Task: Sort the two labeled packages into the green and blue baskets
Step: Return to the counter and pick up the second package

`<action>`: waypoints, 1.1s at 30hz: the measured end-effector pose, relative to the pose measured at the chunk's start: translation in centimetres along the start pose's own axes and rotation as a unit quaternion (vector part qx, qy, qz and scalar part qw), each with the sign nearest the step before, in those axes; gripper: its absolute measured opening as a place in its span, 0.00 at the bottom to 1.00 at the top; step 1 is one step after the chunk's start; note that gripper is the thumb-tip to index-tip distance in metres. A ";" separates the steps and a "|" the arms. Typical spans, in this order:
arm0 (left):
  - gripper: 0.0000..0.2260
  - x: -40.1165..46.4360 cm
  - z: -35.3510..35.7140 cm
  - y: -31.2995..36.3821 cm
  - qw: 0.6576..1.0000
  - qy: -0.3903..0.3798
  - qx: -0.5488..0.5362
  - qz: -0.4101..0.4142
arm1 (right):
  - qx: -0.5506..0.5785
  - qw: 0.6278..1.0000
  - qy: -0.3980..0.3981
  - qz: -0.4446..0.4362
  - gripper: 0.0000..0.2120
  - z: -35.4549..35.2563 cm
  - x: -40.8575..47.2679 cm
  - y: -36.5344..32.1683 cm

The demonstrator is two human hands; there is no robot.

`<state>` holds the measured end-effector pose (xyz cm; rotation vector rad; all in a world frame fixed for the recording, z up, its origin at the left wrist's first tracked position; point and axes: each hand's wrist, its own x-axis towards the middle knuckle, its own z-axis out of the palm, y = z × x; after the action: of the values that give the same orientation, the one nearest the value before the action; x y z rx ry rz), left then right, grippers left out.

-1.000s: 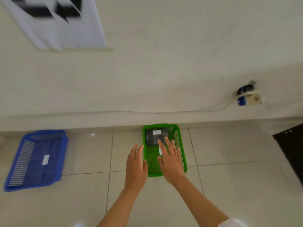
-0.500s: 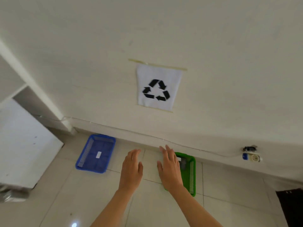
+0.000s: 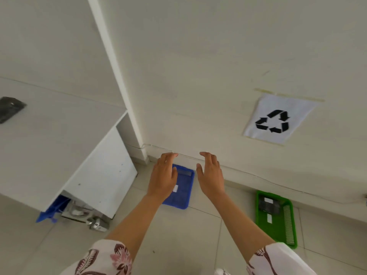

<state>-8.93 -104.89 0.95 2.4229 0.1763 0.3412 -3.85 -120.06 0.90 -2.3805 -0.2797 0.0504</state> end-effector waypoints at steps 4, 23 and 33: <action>0.19 0.0 -5.3 -5.7 1.000 0.011 0.013 -0.013 | 0.025 0.999 -0.015 -0.018 0.17 5.8 1.4 -6.2; 0.18 6.6 -35.0 -39.1 0.990 0.086 0.084 -0.073 | 0.041 0.994 -0.080 -0.063 0.17 35.9 9.6 -36.6; 0.19 4.9 -49.3 -54.9 0.996 0.033 0.080 -0.007 | 0.047 0.998 -0.038 0.002 0.16 49.2 6.0 -51.6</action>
<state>-20.57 -31.89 2.82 2.5685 0.2584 0.4150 -13.29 -49.09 -0.06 -2.2883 -0.3012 0.1541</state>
